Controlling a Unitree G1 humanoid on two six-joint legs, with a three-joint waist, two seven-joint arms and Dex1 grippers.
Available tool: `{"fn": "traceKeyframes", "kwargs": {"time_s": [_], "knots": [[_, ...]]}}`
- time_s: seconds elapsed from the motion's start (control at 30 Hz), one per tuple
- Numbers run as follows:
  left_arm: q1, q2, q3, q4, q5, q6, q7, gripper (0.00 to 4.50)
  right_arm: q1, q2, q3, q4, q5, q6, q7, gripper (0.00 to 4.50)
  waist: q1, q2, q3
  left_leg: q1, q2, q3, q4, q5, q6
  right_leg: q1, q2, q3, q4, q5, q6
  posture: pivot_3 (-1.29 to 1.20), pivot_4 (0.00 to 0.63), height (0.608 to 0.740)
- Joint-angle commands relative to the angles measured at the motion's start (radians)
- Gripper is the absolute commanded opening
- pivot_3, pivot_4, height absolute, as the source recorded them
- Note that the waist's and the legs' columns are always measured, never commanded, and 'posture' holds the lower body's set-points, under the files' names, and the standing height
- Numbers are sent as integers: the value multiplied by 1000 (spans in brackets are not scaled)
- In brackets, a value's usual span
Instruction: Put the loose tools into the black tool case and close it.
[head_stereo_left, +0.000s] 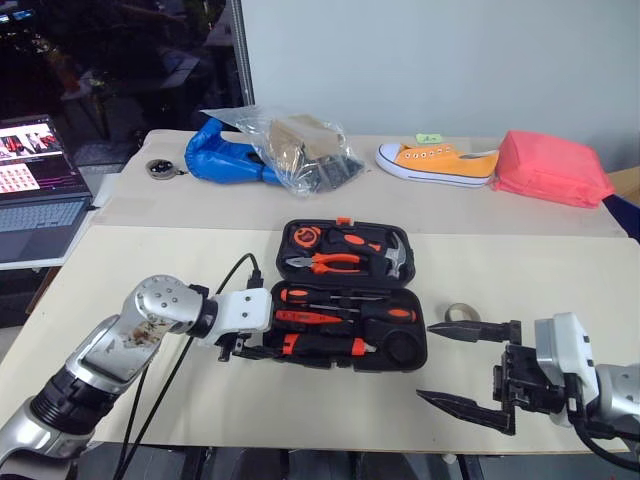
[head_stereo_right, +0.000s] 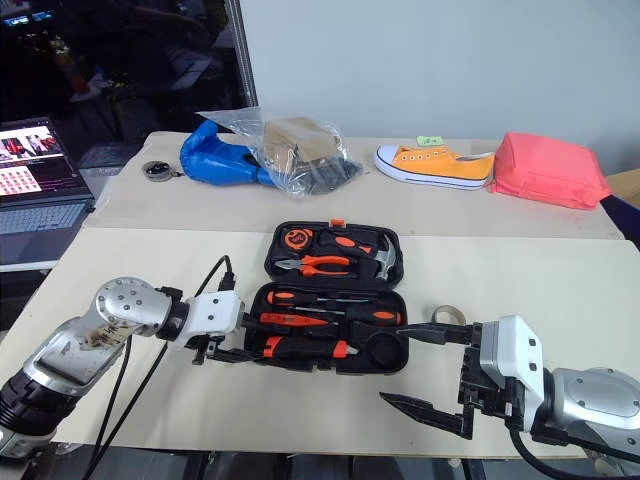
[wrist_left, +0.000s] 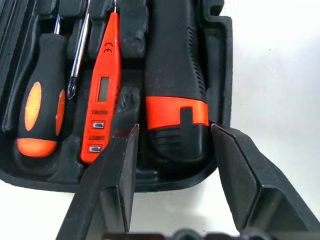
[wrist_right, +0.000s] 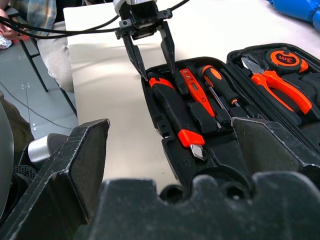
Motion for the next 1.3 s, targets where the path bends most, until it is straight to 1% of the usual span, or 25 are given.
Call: {"fn": "traceKeyframes", "kwargs": {"time_s": [0.03, 0.17, 0.27, 0.57, 0.7, 0.73, 0.77, 0.9, 0.93, 1.07, 1.17, 1.27, 1.3], "knots": [[-27, -30, 9, 15, 12, 13, 38, 2475, -4, 7, -19, -19, 5, -22, -2, 4500, 1, 0, 0, 0, 0, 0, 0, 0, 0, 0, 0, 0, 0, 0, 0, 0, 150, 740], [-51, -48, 48, 31, -19, 50, 50, 2475, -9, 7, -16, -15, 4, -24, -1, 4500, 1, 0, 0, -1, 0, 0, 2, 0, 0, 0, 1, -1, 0, 0, 0, 0, 150, 740], [-70, -65, 64, 31, -40, 119, 66, 2475, -16, 8, -9, -11, 1, -24, -2, 4500, 0, 0, 0, -1, 0, 0, 2, 0, 0, 0, 1, 0, 1, 0, 1, 0, 150, 740], [-139, -118, 40, 19, -93, 295, 80, 2475, -25, 7, 0, -10, 1, -20, -3, 4500, 0, 0, 0, -1, -2, -1, 2, 0, 0, 0, 1, -1, 1, 0, 1, 0, 150, 740], [-158, -135, 100, 8, -199, 390, 61, 2475, -19, 8, -6, -13, 3, -19, -5, 4500, 0, 0, 0, -1, -1, -1, 3, 0, 0, 0, 1, -1, 1, 0, 1, 0, 150, 740], [-158, -131, 99, 8, -199, 391, 65, 1968, -18, 9, -6, -14, 2, -19, -6, 4500, 0, 0, 0, -1, -1, -1, 3, 0, 0, 0, 1, -1, 1, 0, 1, 0, 150, 740], [-158, -129, 94, 6, -200, 390, 69, 1773, -18, 9, -5, -15, 2, -18, -8, 4500, -1, 0, 0, -1, -1, -1, 3, 0, 0, 0, 1, -1, 1, 0, 1, 0, 150, 740], [-128, -139, 56, -13, -178, 367, 107, 274, -19, 10, 1, -19, 1, -17, -16, 4500, 0, 0, 0, -1, -2, -1, 3, 0, 0, 0, 1, -1, 1, 0, 1, 0, 150, 740], [-108, -135, 36, -15, -153, 334, 115, 133, -19, 10, 1, -19, 2, -17, -17, 4500, 0, 0, 0, -1, -1, -1, 3, 0, 0, 0, 1, -1, 1, 0, 1, 0, 150, 740], [-18, -135, -2, -14, -107, 255, 149, 133, -19, 10, -1, -20, 3, -16, -17, 4500, -2, 1, 0, -1, -1, -1, 3, 0, 0, 0, 1, 0, 1, 1, -1, 0, 150, 740], [37, -134, -24, 11, -55, 161, 177, 133, -19, 9, -2, -20, 4, -15, -16, 4500, 1, 2, -1, -1, 0, -2, 3, 0, 0, 1, 1, 0, 1, 1, -1, 0, 150, 740], [64, -141, -20, 42, -23, 93, 206, 133, -26, 5, 0, -17, 5, -12, -16, 4500, 1, 3, -2, 1, 0, -1, 3, 0, 0, 2, 0, 0, 1, 1, -1, 0, 150, 740], [67, -162, 7, 48, -44, 87, 221, 133, -29, 4, 1, -15, 5, -11, -16, 4500, 1, 3, -2, 1, 0, -1, 3, 0, 0, 2, 0, 0, 1, 1, -1, 0, 150, 740]]}}
